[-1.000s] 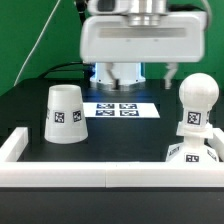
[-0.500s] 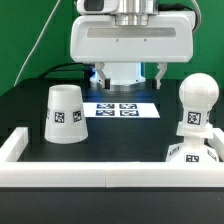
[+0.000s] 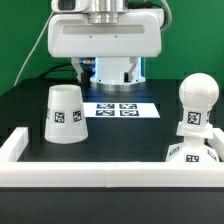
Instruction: Assemble lamp
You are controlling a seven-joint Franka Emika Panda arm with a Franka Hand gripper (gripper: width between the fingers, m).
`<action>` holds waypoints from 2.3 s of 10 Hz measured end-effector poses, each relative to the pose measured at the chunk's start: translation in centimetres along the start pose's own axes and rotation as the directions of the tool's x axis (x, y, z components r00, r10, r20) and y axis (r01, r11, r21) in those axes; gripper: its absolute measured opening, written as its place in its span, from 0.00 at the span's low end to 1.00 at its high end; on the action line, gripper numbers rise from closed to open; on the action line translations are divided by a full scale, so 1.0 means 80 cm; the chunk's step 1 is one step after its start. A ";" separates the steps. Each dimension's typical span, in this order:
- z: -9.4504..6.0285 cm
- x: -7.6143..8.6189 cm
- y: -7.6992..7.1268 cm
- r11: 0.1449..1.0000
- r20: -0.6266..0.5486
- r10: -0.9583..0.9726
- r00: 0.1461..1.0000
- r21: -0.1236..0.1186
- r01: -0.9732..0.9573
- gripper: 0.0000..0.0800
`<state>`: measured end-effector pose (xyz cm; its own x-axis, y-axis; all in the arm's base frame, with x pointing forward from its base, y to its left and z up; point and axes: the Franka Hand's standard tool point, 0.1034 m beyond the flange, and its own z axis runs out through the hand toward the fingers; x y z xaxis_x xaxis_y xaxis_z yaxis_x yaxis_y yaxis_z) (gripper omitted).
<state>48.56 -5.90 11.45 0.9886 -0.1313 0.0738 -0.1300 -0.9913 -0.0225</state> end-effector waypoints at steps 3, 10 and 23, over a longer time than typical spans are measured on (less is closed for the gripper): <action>0.005 -0.020 0.033 1.000 0.015 -0.022 1.000 -0.003 0.022 0.87; 0.039 -0.018 0.048 0.998 0.025 -0.054 0.998 -0.022 0.055 0.87; 0.045 -0.021 0.045 0.998 0.026 -0.061 0.998 -0.025 0.061 0.05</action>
Offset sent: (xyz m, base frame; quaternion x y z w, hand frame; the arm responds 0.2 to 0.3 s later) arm -0.0158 -0.0227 -0.0092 0.0089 0.0118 -0.0056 0.9999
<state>46.70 -9.23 7.66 0.9963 -0.0704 0.0496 -0.0709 -0.9975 0.0068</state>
